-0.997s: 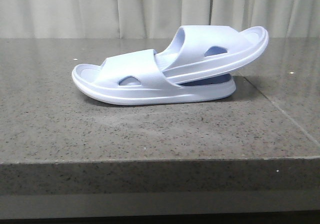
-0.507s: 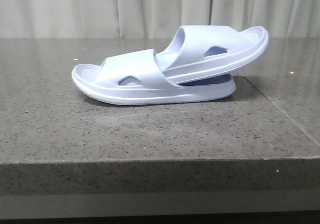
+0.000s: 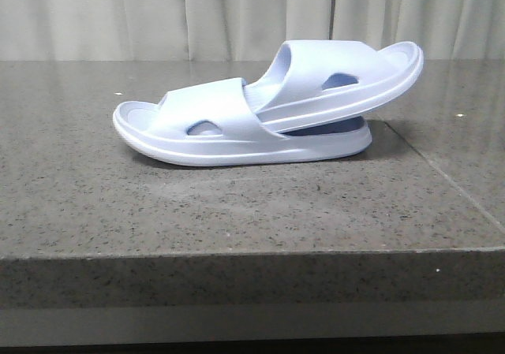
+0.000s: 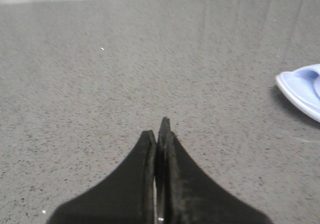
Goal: Insert blue slippers together front up
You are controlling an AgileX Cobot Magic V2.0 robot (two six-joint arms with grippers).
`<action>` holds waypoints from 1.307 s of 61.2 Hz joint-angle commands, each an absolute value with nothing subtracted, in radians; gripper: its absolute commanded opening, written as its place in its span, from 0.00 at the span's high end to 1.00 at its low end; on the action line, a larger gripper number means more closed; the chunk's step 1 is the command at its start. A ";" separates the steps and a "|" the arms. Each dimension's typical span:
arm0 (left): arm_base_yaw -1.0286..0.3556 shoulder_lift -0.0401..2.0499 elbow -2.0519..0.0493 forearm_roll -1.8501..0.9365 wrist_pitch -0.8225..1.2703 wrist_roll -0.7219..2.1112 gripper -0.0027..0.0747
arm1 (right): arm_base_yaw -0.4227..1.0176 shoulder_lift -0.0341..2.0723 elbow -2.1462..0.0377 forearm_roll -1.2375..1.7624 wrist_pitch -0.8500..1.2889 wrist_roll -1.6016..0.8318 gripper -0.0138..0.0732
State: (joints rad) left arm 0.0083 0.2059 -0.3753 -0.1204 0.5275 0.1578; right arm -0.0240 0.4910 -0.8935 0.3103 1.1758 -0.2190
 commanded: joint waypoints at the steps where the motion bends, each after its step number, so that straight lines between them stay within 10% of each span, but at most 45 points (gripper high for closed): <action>1: 0.011 0.141 -0.321 -0.076 0.352 0.087 0.99 | -0.023 0.498 -0.912 0.318 1.115 -0.223 0.98; 29: 0.011 -0.024 0.014 -0.040 -0.051 0.017 0.99 | -0.023 0.498 -0.912 0.318 1.115 -0.223 0.98; 80: -0.029 -0.022 0.009 -0.052 -0.119 0.014 0.99 | -0.023 0.498 -0.912 0.318 1.116 -0.223 0.98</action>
State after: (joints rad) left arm -0.0020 -0.0034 0.0036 -0.0477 -0.0073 0.0255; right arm -0.0240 0.4888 -0.8931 0.3103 1.1758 -0.2190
